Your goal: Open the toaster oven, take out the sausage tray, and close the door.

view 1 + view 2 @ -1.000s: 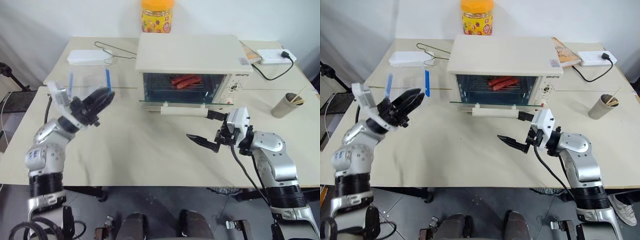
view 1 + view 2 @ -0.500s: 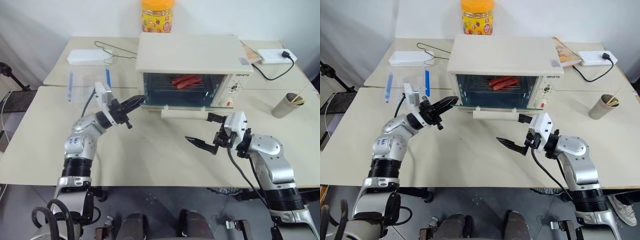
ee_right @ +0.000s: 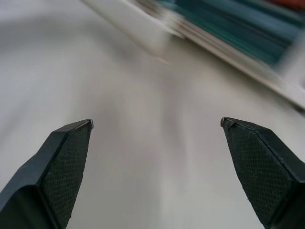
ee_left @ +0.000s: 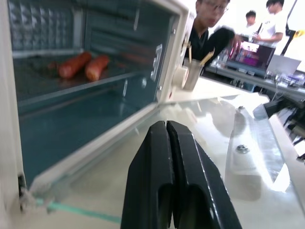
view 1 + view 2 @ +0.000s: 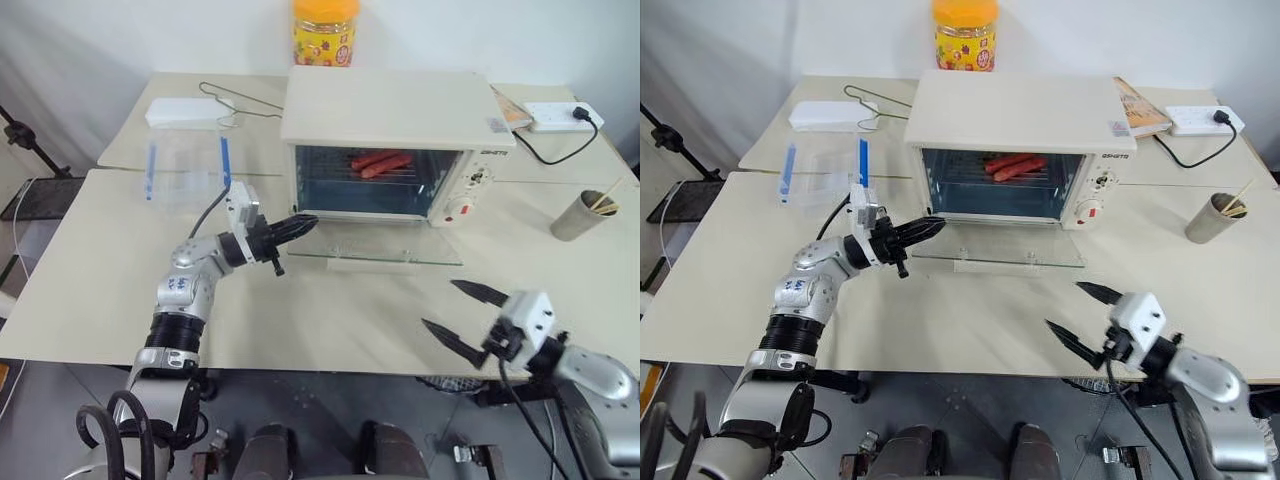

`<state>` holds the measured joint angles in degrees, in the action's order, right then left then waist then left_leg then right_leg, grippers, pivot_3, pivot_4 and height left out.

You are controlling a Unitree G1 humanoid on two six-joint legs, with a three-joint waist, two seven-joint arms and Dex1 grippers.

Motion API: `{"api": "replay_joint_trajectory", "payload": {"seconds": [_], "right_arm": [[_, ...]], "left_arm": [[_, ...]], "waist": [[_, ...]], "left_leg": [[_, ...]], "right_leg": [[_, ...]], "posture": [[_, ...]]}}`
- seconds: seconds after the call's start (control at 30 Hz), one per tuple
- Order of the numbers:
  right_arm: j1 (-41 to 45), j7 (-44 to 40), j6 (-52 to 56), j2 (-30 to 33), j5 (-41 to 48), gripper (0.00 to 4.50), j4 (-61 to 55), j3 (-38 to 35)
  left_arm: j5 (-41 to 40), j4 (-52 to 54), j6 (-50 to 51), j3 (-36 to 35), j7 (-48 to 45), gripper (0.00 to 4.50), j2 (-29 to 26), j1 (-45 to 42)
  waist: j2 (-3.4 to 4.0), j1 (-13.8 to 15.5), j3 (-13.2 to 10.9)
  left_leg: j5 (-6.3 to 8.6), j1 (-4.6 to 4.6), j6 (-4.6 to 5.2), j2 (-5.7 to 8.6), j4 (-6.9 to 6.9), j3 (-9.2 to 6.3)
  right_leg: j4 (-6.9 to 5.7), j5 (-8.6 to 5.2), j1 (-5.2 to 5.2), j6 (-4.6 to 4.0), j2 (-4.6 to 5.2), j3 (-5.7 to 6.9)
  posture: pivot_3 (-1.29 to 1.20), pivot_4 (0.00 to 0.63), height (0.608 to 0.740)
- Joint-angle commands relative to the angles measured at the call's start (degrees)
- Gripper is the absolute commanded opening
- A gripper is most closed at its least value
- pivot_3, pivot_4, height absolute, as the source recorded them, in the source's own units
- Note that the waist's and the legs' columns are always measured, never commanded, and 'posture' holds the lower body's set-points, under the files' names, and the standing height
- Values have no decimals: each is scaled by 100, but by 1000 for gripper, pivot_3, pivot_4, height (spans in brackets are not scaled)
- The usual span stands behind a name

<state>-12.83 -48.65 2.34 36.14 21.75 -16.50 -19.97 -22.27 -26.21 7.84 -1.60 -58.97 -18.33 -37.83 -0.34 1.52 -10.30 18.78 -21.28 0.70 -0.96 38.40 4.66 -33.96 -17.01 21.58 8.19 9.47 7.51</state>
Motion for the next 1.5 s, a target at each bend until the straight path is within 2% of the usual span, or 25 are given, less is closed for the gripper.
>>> {"api": "replay_joint_trajectory", "payload": {"seconds": [0.03, 0.17, 0.37, 0.43, 0.47, 0.53, 0.6, 0.73, 0.87, 0.9, 1.07, 1.3, 1.4, 1.5], "right_arm": [[234, 121, 5, 241, 154, 4500, -384, -377], [856, 283, 215, 337, 103, 4500, -531, -94], [2174, 626, 641, 102, -300, 4500, -706, 1085], [2736, 872, 671, -81, -862, 4500, -544, 1708], [3227, 1183, 622, -365, -1315, 4500, -247, 2098], [3997, 1469, 427, -807, -1988, 4500, 383, 2735], [4579, 1799, -246, -912, -2938, 4500, 1116, 3273], [5487, 2600, -696, -1205, -4131, 4500, 2434, 3880], [6067, 3167, -898, -1488, -4811, 4500, 3611, 4220], [6194, 3398, -976, -1566, -4929, 4500, 3861, 4236], [6692, 3885, -1055, -1815, -5389, 4500, 4740, 4434], [6965, 4391, -975, -1965, -5751, 4500, 5369, 4465], [6994, 4405, -995, -2008, -5804, 3873, 5438, 4509], [7053, 4491, -1079, -2040, -5907, 2936, 5546, 4566]], "left_arm": [[184, 41, -140, 188, -110, 41, 15, 112], [284, 43, -337, 234, -108, 41, 31, 251], [149, 345, -459, 116, -95, 41, 15, 524], [-229, 814, -230, -92, -193, 424, -45, 784], [-468, 1225, -43, -281, -127, 620, -118, 1008], [-697, 1953, 185, -573, 79, 1220, -322, 1445], [-896, 2550, 476, -818, 272, 1865, -534, 1853], [-1122, 3246, 813, -1160, 620, 3044, -788, 2390], [-1226, 3515, 861, -1380, 848, 4262, -822, 2621], [-1239, 3551, 858, -1381, 871, 4452, -819, 2647], [-1256, 3686, 864, -1321, 960, 4452, -785, 2719], [-1249, 3606, 864, -1190, 981, 4452, -734, 2583], [-1266, 3536, 878, -1135, 963, 4500, -723, 2488], [-1265, 3461, 885, -1075, 910, 4500, -721, 2404]], "waist": [[0, -38, 0], [0, -48, 0], [0, -27, 0], [0, -32, 0], [0, -35, 0], [-4, -169, -3], [-2, -219, -2], [-2, -189, -2], [-2, -180, -2], [-2, -185, -2], [-2, -264, -2], [-2, -348, -2], [-2, -348, -2], [-1, -356, -2]], "left_leg": [[0, 3, 0, -1, 1, 4], [-1, 9, -1, -11, 0, 4], [0, 2, -1, -9, 2, 2], [0, -1, -1, -9, 2, -3], [0, -4, -1, -9, 3, -1], [0, -4, -1, -13, 6, 0], [-2, -1, -3, -13, 7, -10], [-2, -7, -4, -10, -2, -36], [-2, -17, -4, -2, 6, -65], [-2, -18, -4, -2, 7, -69], [-2, -18, -5, -2, 5, -69], [-7, -15, -12, -5, -13, -70], [-7, -15, -12, -5, -13, -70], [-7, -15, -12, -5, -14, -69]], "right_leg": [[-1, 0, 0, 0, 0, -5], [-6, 0, 2, -2, -6, -6], [-4, 0, 5, -2, -4, -3], [-4, 0, 6, -2, -4, 3], [-4, 0, 10, -2, -4, 0], [-10, 0, 13, -2, -4, -3], [-16, 0, 15, -3, -2, -5], [-22, -3, 22, -8, 1, -1], [-17, -3, 19, -8, 8, 3], [-17, -3, 18, -8, 8, 7], [-18, -3, 18, -8, 7, 8], [-19, -4, 23, -10, 3, 10], [-18, -4, 23, -10, 3, 9], [-17, -4, 24, -10, 2, 8]], "posture": [[0, 150, 740], [0, 150, 740], [0, 150, 740], [0, 150, 740], [0, 150, 740], [0, 150, 740], [0, 150, 740], [0, 150, 740], [0, 150, 740], [0, 150, 740], [0, 150, 740], [0, 150, 740], [0, 150, 740], [0, 150, 740]]}}
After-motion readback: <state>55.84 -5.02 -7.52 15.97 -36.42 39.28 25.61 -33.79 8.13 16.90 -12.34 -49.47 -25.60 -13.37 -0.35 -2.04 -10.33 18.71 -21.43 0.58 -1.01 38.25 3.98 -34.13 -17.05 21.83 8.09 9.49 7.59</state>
